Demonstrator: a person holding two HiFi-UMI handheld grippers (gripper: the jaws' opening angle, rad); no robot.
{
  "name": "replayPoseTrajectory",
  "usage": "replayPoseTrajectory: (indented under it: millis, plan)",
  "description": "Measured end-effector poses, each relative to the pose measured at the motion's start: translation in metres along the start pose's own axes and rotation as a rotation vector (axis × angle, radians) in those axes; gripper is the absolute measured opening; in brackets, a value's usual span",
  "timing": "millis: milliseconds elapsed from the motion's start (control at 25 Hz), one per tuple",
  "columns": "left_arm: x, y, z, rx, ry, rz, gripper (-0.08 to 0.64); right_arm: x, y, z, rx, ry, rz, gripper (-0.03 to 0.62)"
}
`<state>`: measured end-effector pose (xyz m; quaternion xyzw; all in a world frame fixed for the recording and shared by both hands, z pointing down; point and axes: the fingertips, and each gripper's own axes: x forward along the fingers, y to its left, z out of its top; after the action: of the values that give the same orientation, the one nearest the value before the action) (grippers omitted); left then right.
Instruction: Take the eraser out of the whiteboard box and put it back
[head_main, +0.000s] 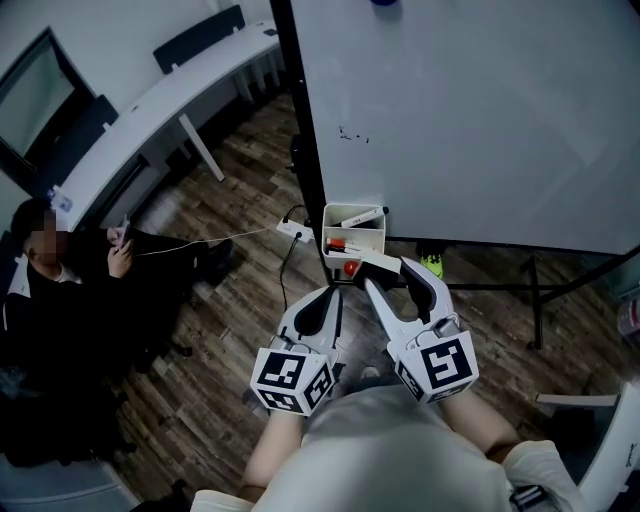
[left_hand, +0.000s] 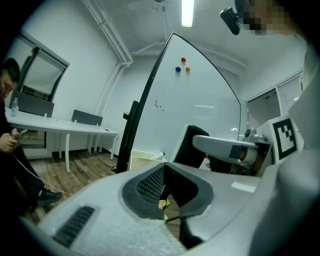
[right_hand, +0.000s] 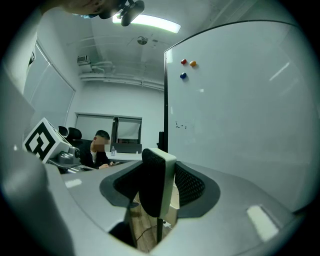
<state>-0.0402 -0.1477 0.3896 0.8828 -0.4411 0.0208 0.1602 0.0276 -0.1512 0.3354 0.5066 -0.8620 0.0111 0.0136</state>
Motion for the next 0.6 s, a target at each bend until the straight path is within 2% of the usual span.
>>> replayPoseTrajectory:
  millis: [600]
  plan:
    - [0.034, 0.015, 0.005, 0.000, -0.012, 0.054, 0.005, 0.031, -0.027, -0.005, -0.011, 0.002, 0.059, 0.204]
